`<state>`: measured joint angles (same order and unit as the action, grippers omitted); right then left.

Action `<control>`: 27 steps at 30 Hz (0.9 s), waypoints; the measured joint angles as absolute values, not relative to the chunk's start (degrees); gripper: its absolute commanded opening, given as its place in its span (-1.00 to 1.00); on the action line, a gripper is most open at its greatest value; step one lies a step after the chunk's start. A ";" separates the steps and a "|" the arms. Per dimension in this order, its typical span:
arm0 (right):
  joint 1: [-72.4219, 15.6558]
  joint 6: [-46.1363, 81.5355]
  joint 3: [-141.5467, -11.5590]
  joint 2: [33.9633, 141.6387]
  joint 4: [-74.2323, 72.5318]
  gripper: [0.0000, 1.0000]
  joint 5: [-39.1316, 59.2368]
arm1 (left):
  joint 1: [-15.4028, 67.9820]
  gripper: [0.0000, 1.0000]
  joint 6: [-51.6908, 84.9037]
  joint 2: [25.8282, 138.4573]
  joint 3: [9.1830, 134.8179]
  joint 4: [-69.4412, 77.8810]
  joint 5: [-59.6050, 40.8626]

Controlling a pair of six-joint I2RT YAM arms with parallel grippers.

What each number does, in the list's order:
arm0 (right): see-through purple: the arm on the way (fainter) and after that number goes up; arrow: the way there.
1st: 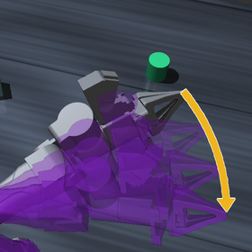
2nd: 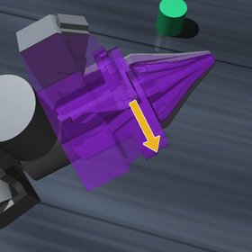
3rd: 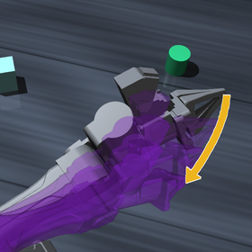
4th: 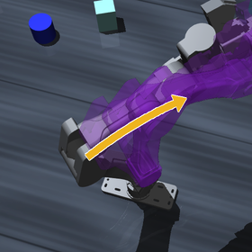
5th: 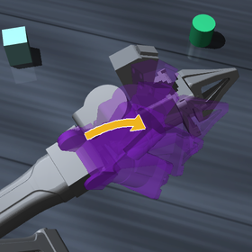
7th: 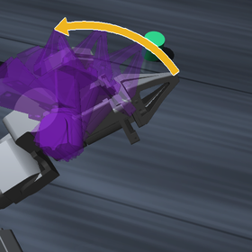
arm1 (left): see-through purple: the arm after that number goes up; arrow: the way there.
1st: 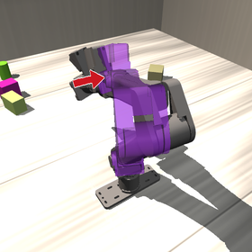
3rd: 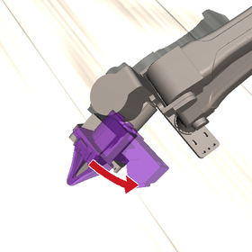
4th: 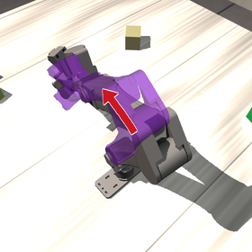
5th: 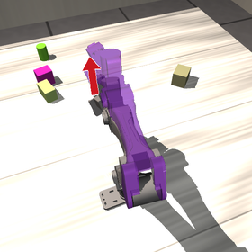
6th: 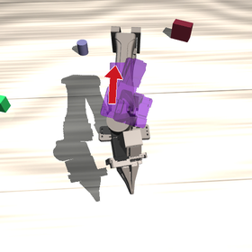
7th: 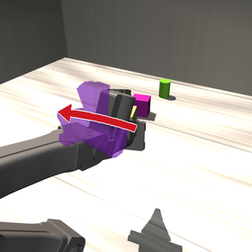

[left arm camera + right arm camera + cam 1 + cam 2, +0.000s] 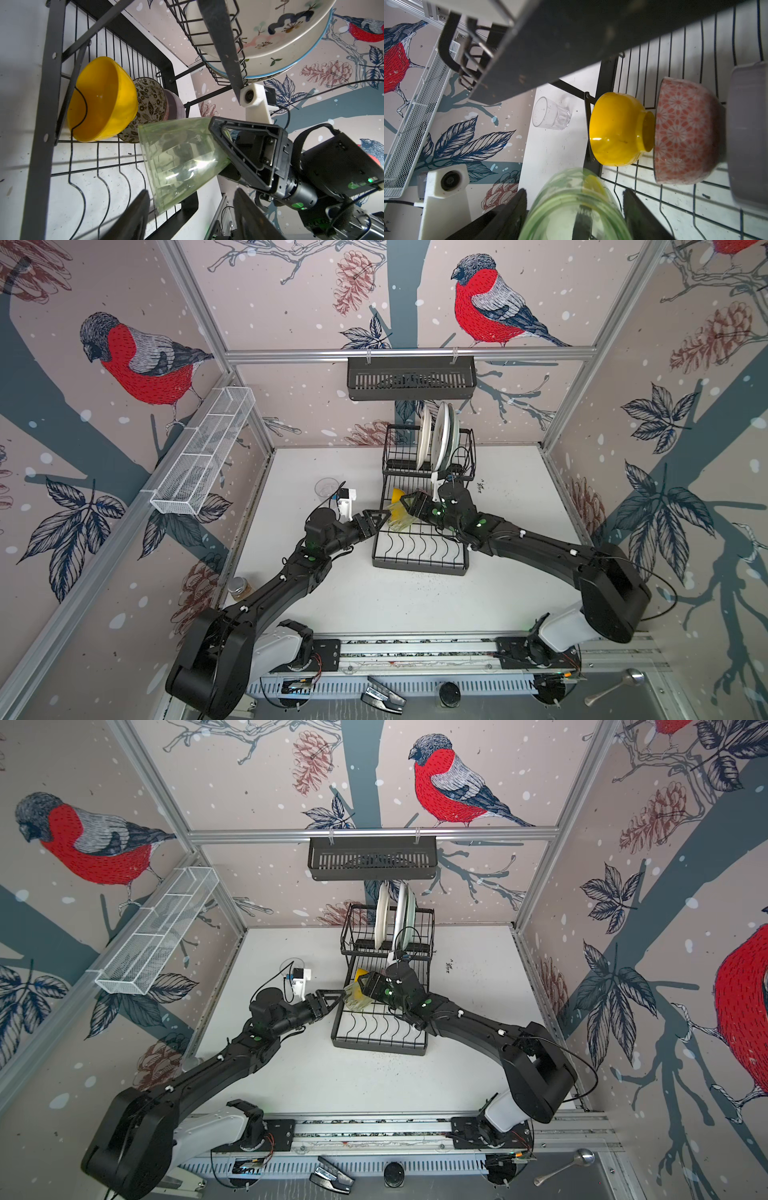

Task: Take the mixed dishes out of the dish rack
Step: 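Close the left gripper on the green glass jar beside the right gripper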

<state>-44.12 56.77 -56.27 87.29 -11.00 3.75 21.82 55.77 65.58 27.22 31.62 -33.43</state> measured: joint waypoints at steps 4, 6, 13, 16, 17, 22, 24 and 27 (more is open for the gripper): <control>-44.12 56.80 -55.96 87.05 -12.56 0.08 4.34 | 21.82 0.25 58.35 66.98 26.87 34.52 -34.92; -44.14 56.80 -55.88 87.02 -13.26 0.07 4.49 | 21.82 0.25 59.11 67.48 26.59 35.94 -35.55; -44.40 56.82 -55.88 87.20 -15.00 0.07 5.26 | 21.82 0.20 64.07 69.45 25.43 43.55 -37.30; -44.58 57.01 -55.88 87.29 -15.55 0.08 5.54 | 21.82 0.11 66.52 71.24 25.08 47.46 -37.69; -44.60 57.14 -55.88 87.31 -15.73 0.07 5.54 | 21.82 0.03 67.05 71.72 25.08 48.25 -37.91; -44.58 57.56 -55.81 87.39 -17.65 0.08 5.91 | 21.82 -0.09 68.55 72.27 25.17 50.06 -38.59; -44.56 58.52 -55.61 87.42 -18.26 0.08 6.11 | 21.82 -0.12 68.62 72.25 25.28 50.28 -38.81; -44.56 58.74 -55.22 87.55 -19.49 0.08 6.59 | 21.82 -0.15 68.64 72.20 25.34 50.26 -38.81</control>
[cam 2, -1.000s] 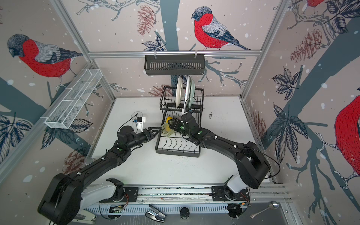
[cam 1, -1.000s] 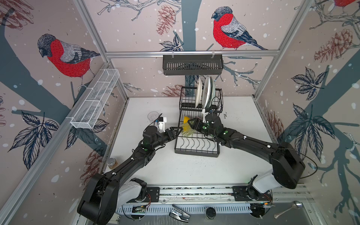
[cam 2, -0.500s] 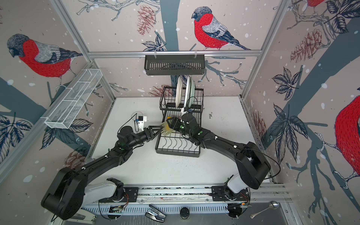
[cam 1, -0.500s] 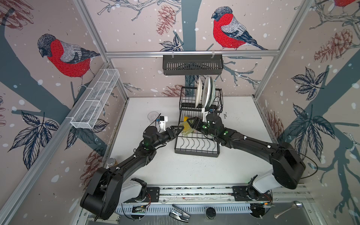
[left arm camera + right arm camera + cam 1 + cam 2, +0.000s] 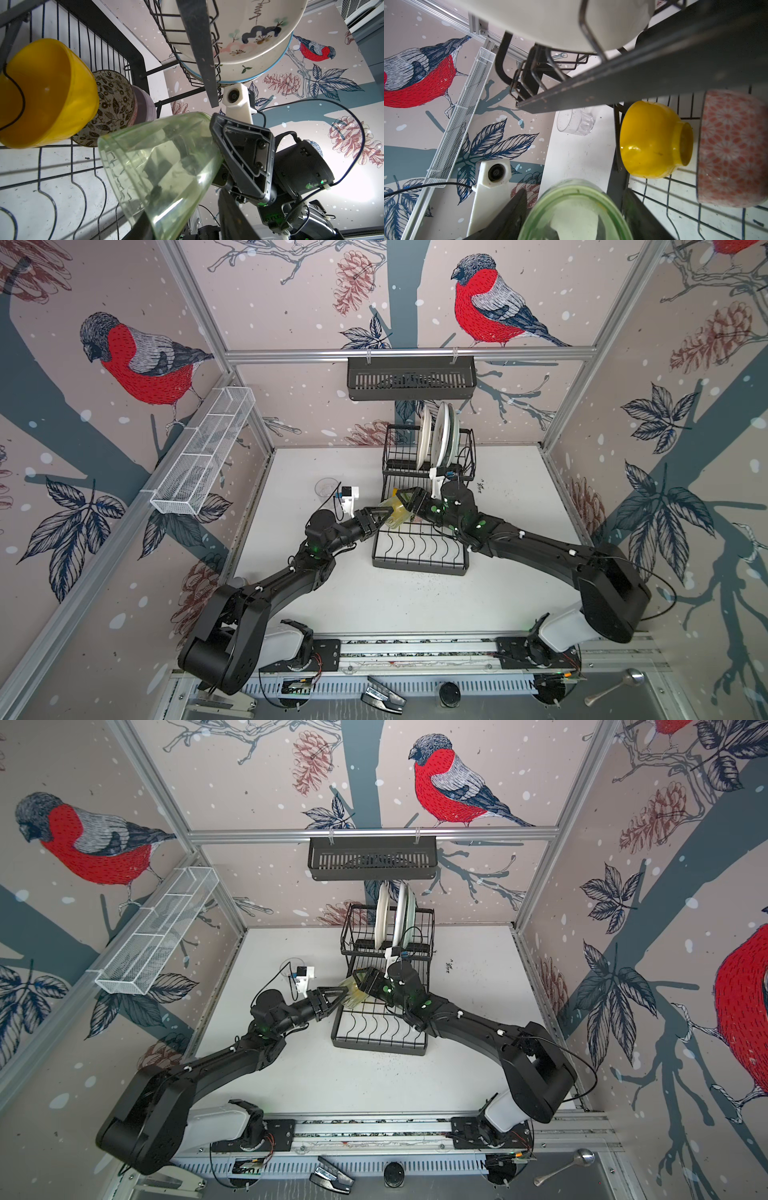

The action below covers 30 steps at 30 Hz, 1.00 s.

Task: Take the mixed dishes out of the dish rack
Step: 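Close the left gripper on the green glass jar beside the right gripper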

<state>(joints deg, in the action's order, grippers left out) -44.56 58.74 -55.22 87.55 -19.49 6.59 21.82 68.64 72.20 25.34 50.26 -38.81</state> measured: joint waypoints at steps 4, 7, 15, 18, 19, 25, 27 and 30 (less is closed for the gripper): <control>-44.64 60.03 -54.89 87.72 -20.38 0.07 7.18 | 21.82 -0.21 68.47 72.10 25.74 49.30 -38.76; -44.95 60.25 -54.63 87.72 -21.23 0.07 7.20 | 21.82 -0.35 67.59 71.83 25.96 48.49 -38.28; -44.95 62.37 -53.71 87.72 -22.76 0.07 6.85 | 21.82 -0.52 67.05 71.35 26.61 46.87 -38.41; -44.93 63.18 -53.56 87.72 -22.92 0.08 6.24 | 21.82 -0.63 66.94 71.22 27.05 46.68 -38.68; -44.93 63.22 -53.54 87.72 -23.03 0.08 6.07 | 21.82 -0.67 66.65 71.18 27.22 46.30 -38.68; -44.73 64.31 -53.43 87.88 -23.22 0.15 5.96 | 21.82 -0.77 65.98 71.16 27.51 45.95 -38.81; -44.71 64.51 -53.43 87.94 -23.57 0.26 5.96 | 21.82 -0.85 65.95 71.29 27.57 46.04 -38.87; -44.60 64.49 -53.45 88.05 -23.81 0.44 5.93 | 21.82 -0.99 65.95 71.64 27.59 46.52 -38.98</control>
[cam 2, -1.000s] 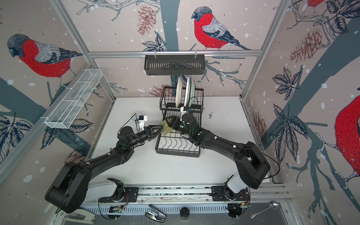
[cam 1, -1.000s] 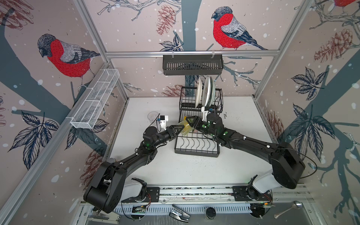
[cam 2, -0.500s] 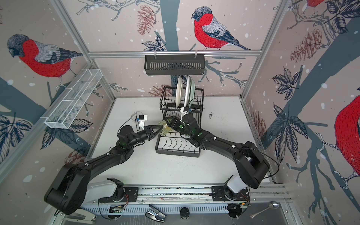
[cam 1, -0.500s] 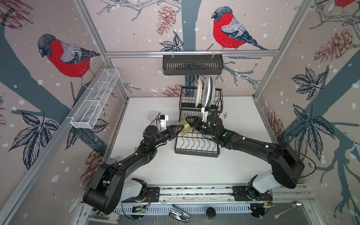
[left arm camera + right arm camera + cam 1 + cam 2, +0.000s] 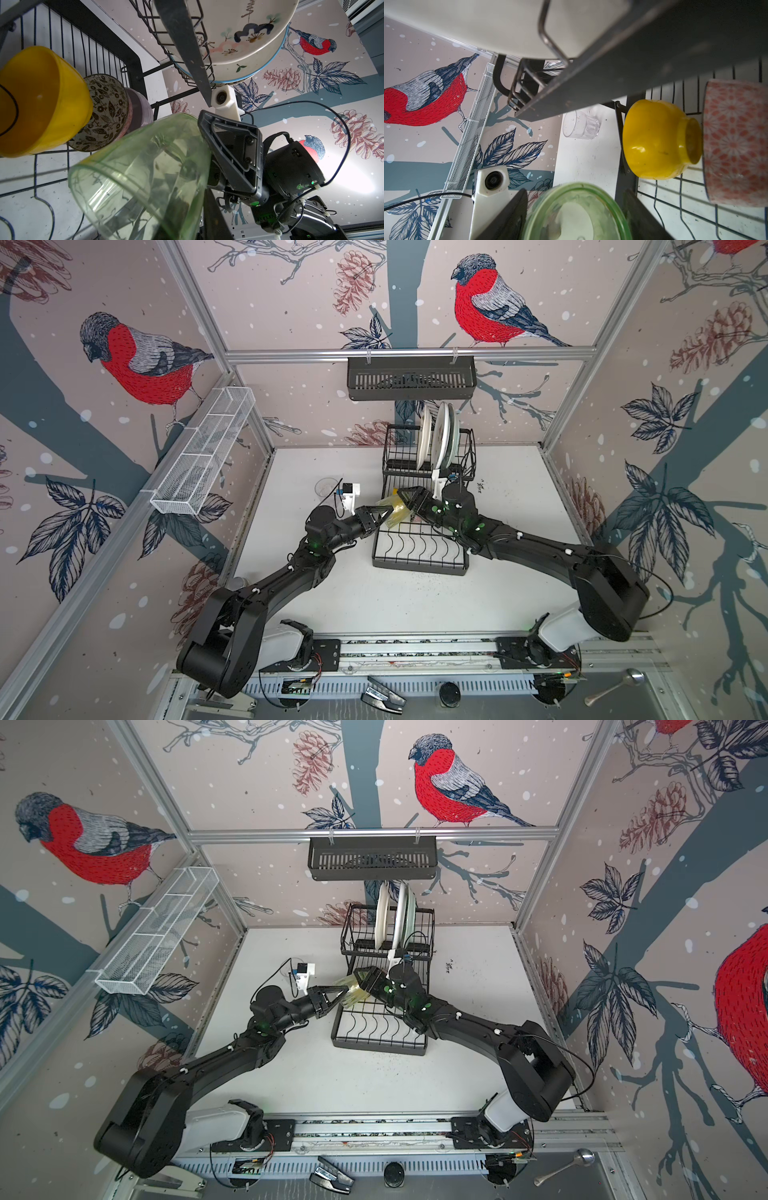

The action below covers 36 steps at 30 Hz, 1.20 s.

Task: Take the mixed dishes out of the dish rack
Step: 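Close the left gripper on the green glass jar beside the right gripper, then open the right gripper and pull it back while the left gripper carries the jar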

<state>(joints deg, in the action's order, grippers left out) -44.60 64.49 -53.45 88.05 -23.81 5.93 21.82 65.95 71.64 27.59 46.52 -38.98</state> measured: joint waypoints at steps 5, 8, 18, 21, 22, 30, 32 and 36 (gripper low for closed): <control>-44.86 63.13 -53.45 88.49 -22.22 0.69 8.38 | 21.89 -1.00 64.84 71.66 27.79 46.13 -39.13; -44.88 62.81 -53.43 88.58 -21.47 0.76 9.65 | 21.89 -1.00 63.61 71.24 27.97 44.86 -38.61; -44.95 62.41 -53.06 88.49 -21.96 0.82 10.44 | 21.85 -1.00 61.95 69.84 28.12 39.44 -37.21; -44.95 62.11 -52.82 88.47 -21.91 0.82 10.31 | 21.78 -1.00 61.54 69.87 28.12 39.13 -37.19; -44.95 62.06 -52.80 88.47 -21.91 0.82 10.15 | 21.71 -1.00 61.47 69.87 28.12 39.03 -37.19; -45.89 59.75 -52.56 86.08 -19.90 0.82 6.68 | 20.78 -1.00 60.49 69.87 28.42 36.56 -37.01; -46.19 58.72 -52.36 85.43 -18.87 0.82 5.30 | 20.43 -1.00 59.94 69.82 28.69 35.38 -36.64; -46.81 56.80 -51.70 84.07 -16.88 0.82 2.35 | 19.14 -1.00 58.94 69.36 29.39 32.69 -35.77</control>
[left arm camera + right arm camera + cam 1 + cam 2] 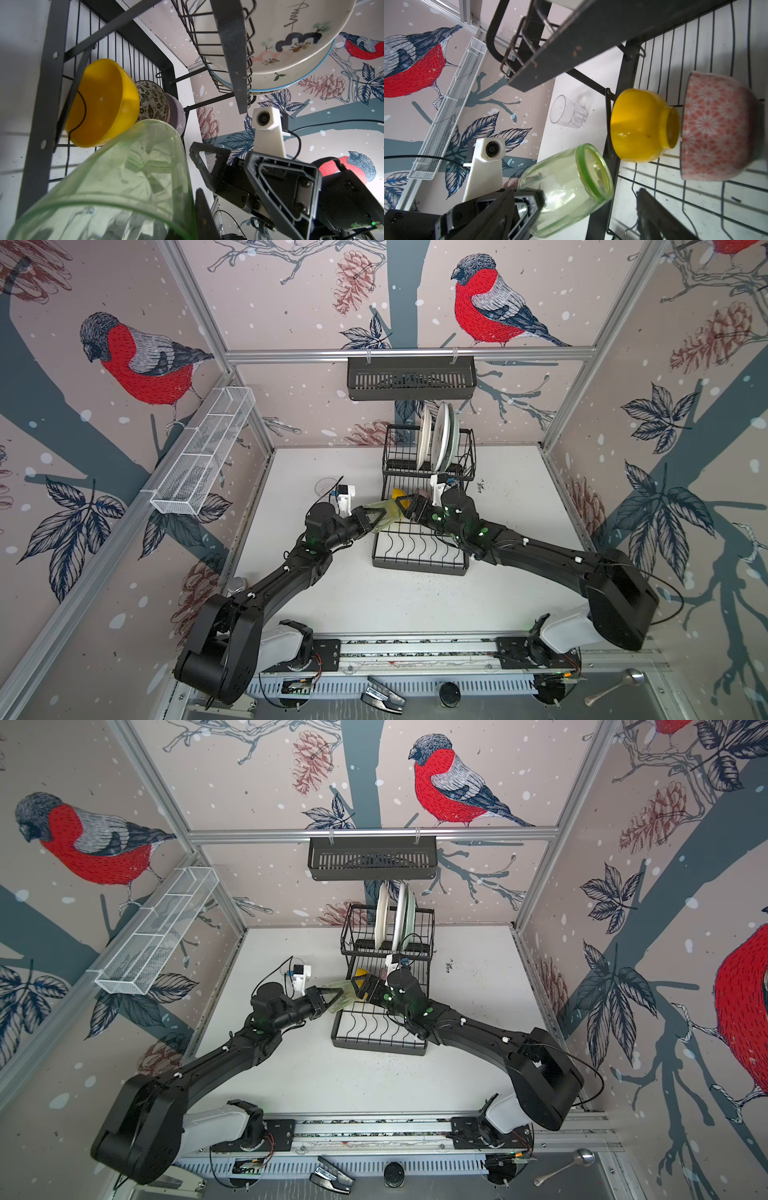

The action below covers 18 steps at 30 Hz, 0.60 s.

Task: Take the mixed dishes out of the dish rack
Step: 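Open the right gripper and pull it back while the left gripper carries the jar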

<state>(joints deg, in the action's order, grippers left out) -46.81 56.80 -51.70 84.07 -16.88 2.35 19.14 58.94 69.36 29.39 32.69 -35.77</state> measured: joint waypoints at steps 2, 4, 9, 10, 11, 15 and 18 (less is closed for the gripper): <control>-47.13 56.10 -51.27 83.53 -15.86 0.82 1.30 | 18.52 -1.00 58.13 68.95 30.04 30.92 -35.66; -47.48 55.22 -50.98 82.96 -14.57 0.82 -0.10 | 17.82 -1.00 56.84 68.31 31.33 28.40 -35.03; -49.08 52.16 -50.63 81.47 -11.86 0.82 -4.47 | 16.49 -1.00 51.92 66.48 35.18 20.88 -30.63; -49.39 51.66 -50.63 81.32 -11.46 0.82 -5.15 | 16.32 -1.00 50.96 66.15 35.64 19.44 -29.80; -49.67 50.76 -50.63 81.17 -10.92 0.82 -6.07 | 16.16 -1.00 49.80 65.80 36.14 17.67 -28.62; -50.83 48.53 -50.43 80.05 -8.36 0.83 -10.13 | 15.92 -1.00 45.67 65.69 38.46 11.25 -23.05; -51.03 47.29 -49.21 78.30 -7.38 0.83 -12.67 | 15.90 -1.00 42.46 66.78 41.21 6.57 -19.22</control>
